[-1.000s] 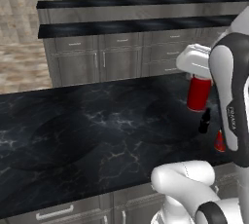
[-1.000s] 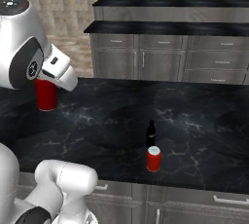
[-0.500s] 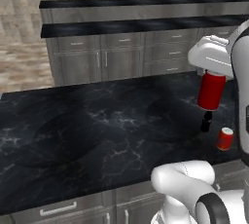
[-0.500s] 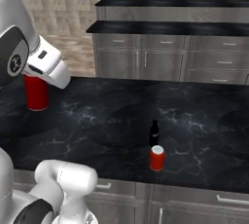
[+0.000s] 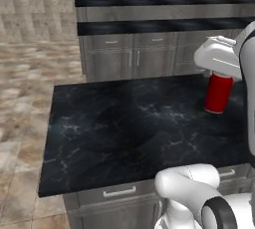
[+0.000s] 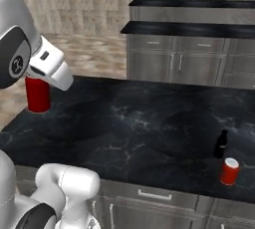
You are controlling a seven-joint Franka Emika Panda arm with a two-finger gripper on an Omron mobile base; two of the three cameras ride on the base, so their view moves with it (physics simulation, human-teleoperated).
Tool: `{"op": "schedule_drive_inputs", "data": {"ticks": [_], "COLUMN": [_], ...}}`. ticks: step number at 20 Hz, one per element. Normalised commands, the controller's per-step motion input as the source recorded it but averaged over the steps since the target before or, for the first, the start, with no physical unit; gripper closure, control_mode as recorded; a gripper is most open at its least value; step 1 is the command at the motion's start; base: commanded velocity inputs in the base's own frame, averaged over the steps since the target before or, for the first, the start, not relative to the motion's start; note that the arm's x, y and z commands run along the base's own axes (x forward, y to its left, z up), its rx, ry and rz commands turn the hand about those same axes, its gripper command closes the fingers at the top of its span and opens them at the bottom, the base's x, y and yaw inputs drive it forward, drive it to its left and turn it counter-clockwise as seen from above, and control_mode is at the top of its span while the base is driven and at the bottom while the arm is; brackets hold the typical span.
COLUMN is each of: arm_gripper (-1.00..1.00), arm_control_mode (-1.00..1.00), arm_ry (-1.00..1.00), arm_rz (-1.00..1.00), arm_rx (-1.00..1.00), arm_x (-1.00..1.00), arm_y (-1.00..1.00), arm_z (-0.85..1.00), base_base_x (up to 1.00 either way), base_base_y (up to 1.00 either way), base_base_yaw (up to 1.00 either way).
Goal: Move the drinks to the dining counter.
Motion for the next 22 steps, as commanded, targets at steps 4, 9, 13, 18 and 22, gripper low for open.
{"op": "schedule_drive_inputs", "data": {"ticks": [4,9,13,18,22], "arm_gripper": [1.0,1.0,1.0,1.0,1.0], "arm_control_mode": [1.0,1.0,1.0,1.0,1.0], "arm_ry": [0.0,0.0,0.0,0.0,0.0], "arm_rz": [0.0,0.0,0.0,0.0,0.0], "arm_rx": [0.0,0.0,0.0,0.0,0.0], "arm_x": [0.0,0.0,0.0,0.0,0.0], "arm_y": [0.0,0.0,0.0,0.0,0.0], "arm_z": [0.0,0.0,0.0,0.0,0.0], "base_base_x": [-0.01,0.0,0.0,0.0,0.11], "base_base_y": [1.0,1.0,1.0,1.0,1.0], "base_base_yaw": [0.03,0.0,0.0,0.0,0.0]}}
